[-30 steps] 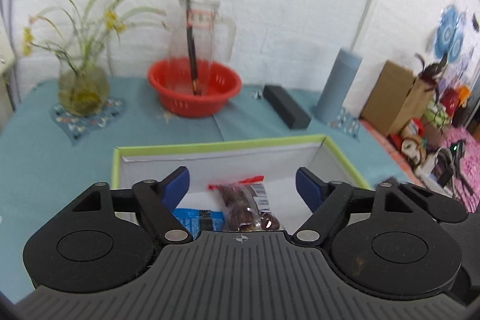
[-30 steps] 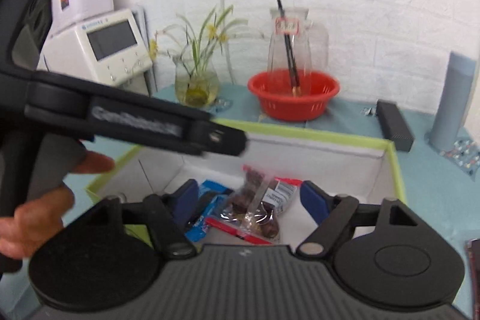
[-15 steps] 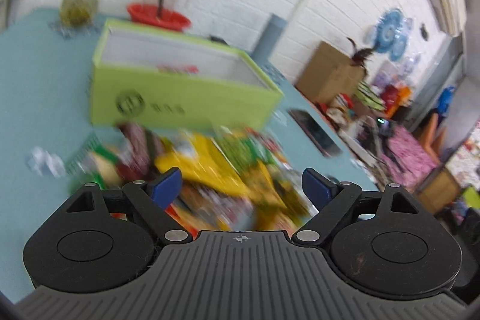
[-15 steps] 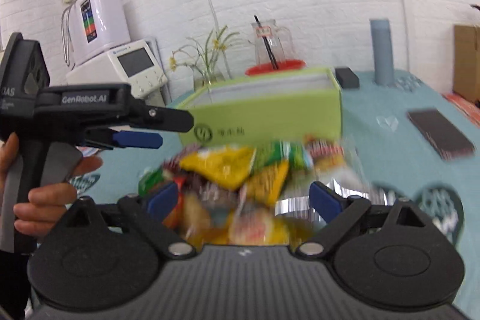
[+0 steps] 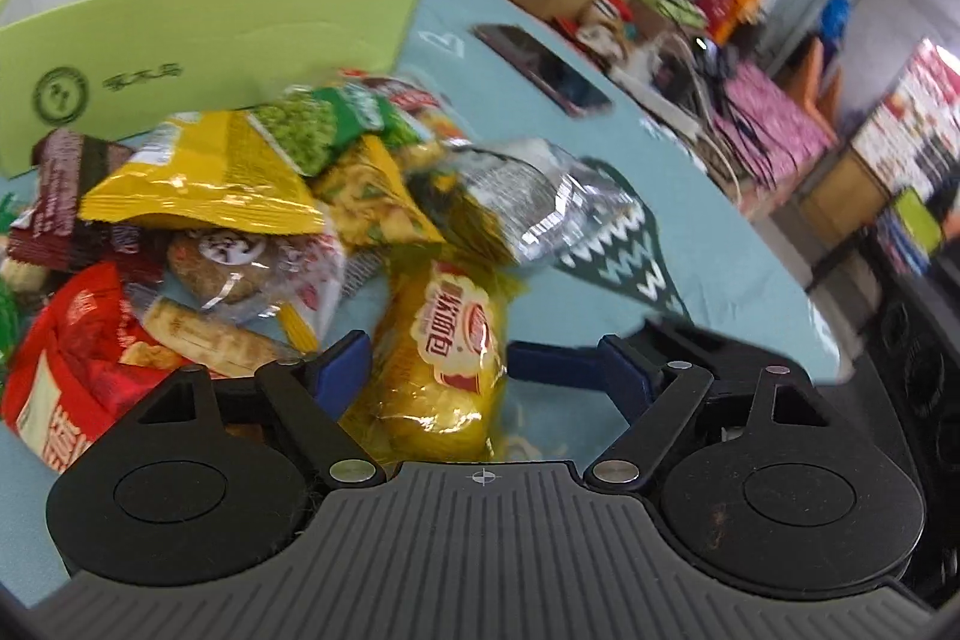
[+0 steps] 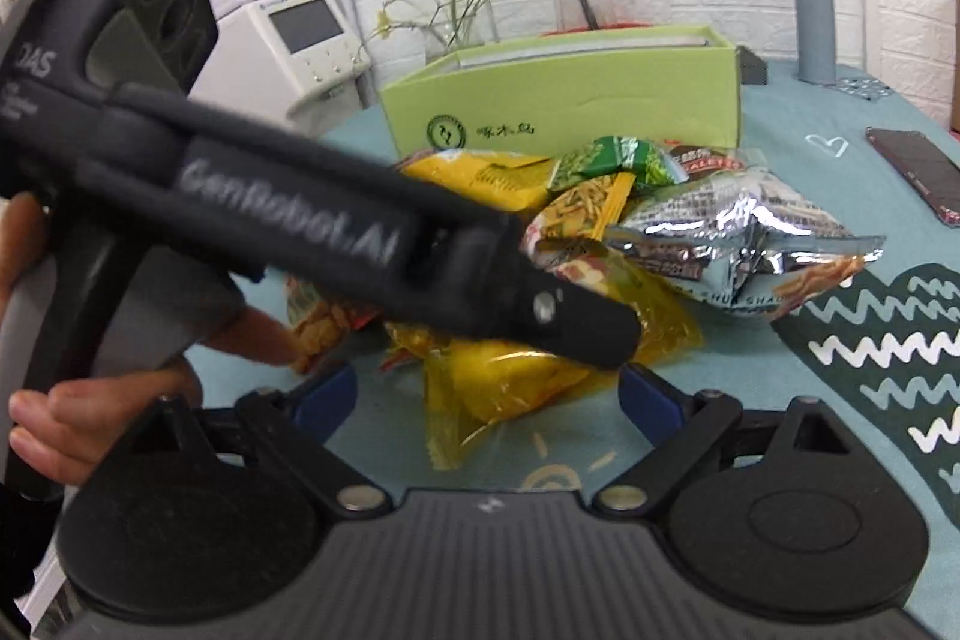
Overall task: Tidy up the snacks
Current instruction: 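Reach the left tool to the yellow bread packet and grasp it, then carry the yellow bread packet into the green box and release it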
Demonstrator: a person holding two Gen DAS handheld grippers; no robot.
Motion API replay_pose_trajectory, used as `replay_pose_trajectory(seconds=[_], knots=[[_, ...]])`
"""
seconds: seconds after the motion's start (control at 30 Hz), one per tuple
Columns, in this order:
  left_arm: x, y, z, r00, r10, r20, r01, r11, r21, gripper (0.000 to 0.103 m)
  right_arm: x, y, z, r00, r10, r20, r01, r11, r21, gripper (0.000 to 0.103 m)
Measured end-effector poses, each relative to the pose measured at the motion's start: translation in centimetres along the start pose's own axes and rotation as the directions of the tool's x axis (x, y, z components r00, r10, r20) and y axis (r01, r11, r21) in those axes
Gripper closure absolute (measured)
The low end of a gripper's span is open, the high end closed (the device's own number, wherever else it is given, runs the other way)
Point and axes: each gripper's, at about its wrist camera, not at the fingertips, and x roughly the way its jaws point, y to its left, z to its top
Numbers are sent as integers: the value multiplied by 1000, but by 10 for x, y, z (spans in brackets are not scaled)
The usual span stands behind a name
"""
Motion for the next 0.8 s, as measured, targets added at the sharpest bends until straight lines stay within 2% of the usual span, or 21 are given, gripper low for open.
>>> replay_pose_trajectory(seconds=[0.07,0.13,0.2,0.27,0.37,0.4,0.53,0.57,0.6,0.63,0.67,0.73,0.8], knots=[[1,-8,-5,999,-31,-22,31,999,17,35,-3,1,-3,1000,-8,-15,8,1000,-17,10],[3,-15,-13,997,-62,-42,62,998,-7,35,-11,2,-9,999,-29,-14,28,999,-31,10],[3,-25,-23,996,-77,-54,77,997,-4,39,-20,1,-16,999,-45,-17,45,999,-31,10],[1,-31,-24,998,-53,-37,53,999,1,40,-28,2,-22,997,-72,-14,72,997,-32,10],[-1,-30,-14,999,51,13,-51,999,5,37,-33,1,-22,994,-109,13,109,994,-28,10],[1,-27,-11,998,61,11,-61,998,-10,37,-32,-1,-21,992,-121,20,121,992,-21,10],[10,-19,-10,1000,25,-19,-26,998,-52,41,-25,-7,-19,992,-126,29,125,992,22,10],[14,-18,-11,999,24,-28,-26,998,-56,48,-23,-7,-18,991,-131,27,130,991,21,10],[17,-17,-12,999,19,-43,-22,998,-59,61,-21,-6,-18,991,-135,20,135,991,20,16],[18,-17,-15,1000,4,-28,-6,998,-60,66,-21,-5,-18,991,-129,25,128,992,18,35],[16,-17,-17,1000,-4,-23,2,998,-66,74,-21,-3,-19,988,-150,26,149,989,10,39],[7,-16,-21,1000,-16,-17,14,997,-79,76,-27,2,-19,988,-150,27,150,989,-9,46],[-6,-16,-28,1000,-16,-9,16,996,-84,76,-32,10,-18,992,-128,23,129,991,-26,46]])
